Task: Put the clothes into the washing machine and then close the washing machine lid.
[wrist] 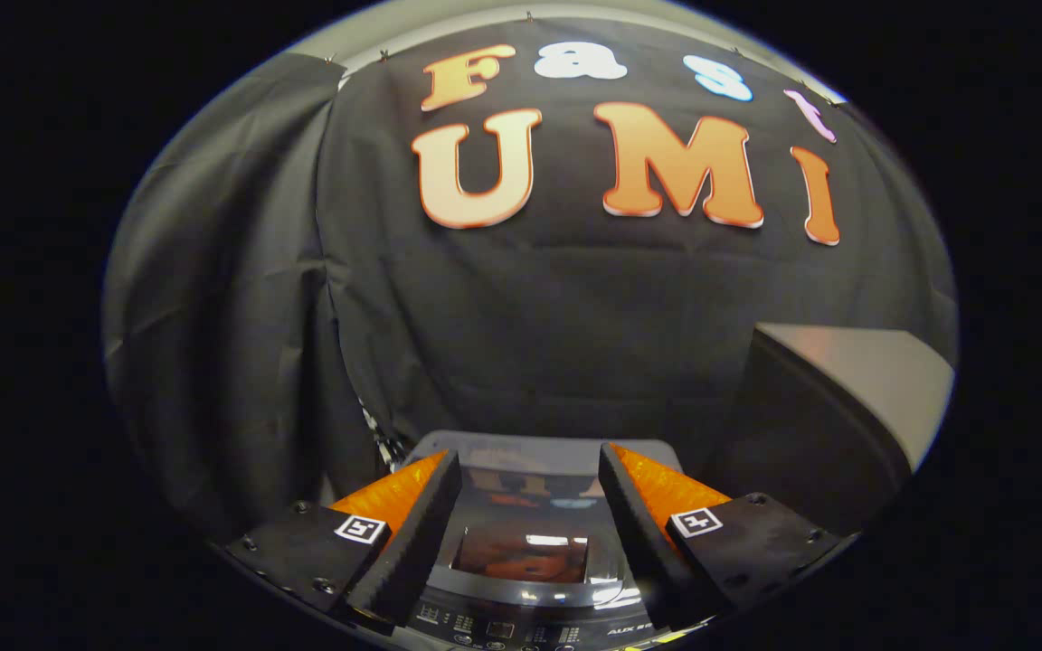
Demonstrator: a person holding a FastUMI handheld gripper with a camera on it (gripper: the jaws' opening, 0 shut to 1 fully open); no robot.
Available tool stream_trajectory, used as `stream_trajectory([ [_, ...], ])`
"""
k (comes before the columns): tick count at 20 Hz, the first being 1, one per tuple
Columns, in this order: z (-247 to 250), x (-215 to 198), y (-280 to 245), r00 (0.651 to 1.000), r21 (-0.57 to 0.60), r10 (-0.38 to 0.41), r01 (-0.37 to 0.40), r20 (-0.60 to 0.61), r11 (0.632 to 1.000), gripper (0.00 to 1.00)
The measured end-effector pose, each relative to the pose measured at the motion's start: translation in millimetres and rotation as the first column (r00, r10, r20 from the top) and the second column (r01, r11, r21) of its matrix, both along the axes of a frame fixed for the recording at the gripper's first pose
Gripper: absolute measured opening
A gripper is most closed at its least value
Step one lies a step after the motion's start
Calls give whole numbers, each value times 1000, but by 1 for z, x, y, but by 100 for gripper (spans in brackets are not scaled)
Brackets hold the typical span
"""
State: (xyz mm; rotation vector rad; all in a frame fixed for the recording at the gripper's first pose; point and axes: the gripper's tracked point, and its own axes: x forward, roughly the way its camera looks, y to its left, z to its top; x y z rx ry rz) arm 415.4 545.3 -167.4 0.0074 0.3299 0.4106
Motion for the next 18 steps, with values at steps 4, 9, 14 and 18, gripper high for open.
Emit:
stream_trajectory([
  [4,85,-17,-24,990,44,-33,28,136,999,98],
  [9,160,-55,-75,963,40,-37,28,267,999,98],
  [14,194,-98,-136,961,67,-49,32,273,997,98],
  [18,221,-125,-207,951,59,-103,89,291,994,98],
])
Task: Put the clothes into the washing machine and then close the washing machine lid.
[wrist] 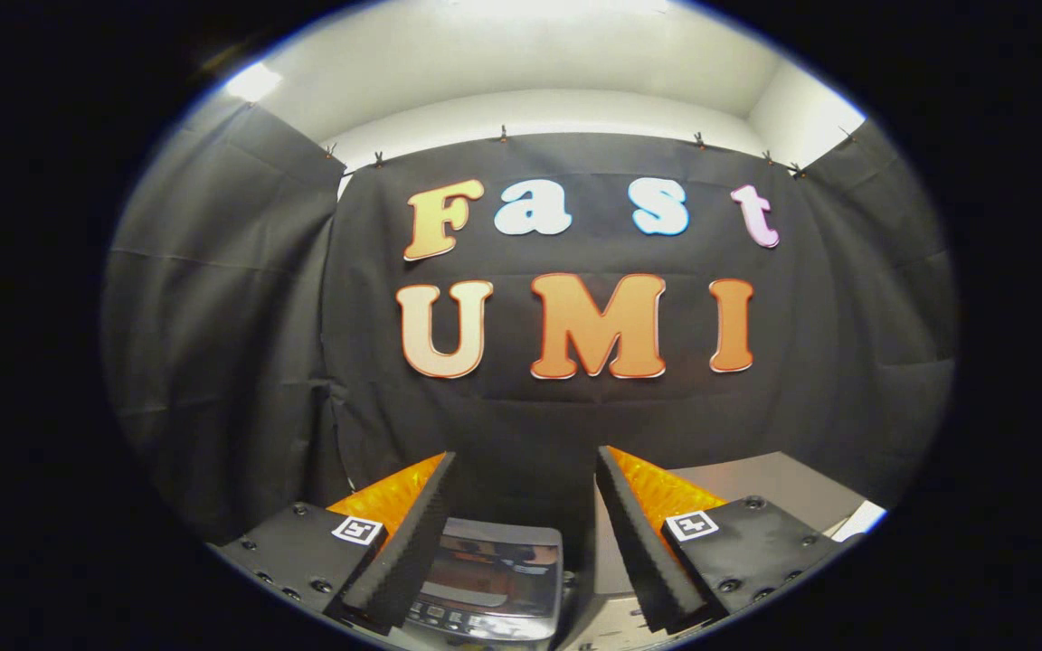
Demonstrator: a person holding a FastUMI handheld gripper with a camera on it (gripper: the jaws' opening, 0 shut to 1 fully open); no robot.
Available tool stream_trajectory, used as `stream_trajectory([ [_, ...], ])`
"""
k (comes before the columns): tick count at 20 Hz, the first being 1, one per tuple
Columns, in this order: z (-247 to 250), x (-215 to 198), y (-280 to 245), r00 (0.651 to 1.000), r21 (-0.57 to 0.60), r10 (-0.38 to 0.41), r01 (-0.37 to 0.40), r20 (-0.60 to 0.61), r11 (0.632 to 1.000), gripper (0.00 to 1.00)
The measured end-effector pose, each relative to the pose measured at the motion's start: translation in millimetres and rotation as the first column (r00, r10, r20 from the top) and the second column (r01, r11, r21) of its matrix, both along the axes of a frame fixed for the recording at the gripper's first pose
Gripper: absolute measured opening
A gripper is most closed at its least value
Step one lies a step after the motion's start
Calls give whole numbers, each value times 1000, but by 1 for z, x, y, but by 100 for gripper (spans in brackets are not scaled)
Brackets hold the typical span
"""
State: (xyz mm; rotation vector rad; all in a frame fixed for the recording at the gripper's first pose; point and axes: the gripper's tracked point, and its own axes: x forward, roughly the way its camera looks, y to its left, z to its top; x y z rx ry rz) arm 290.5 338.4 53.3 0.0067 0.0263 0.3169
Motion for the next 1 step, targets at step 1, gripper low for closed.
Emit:
stream_trajectory([
  [1,6,-8,-19,1000,-5,-20,20,11,1000,98],
])
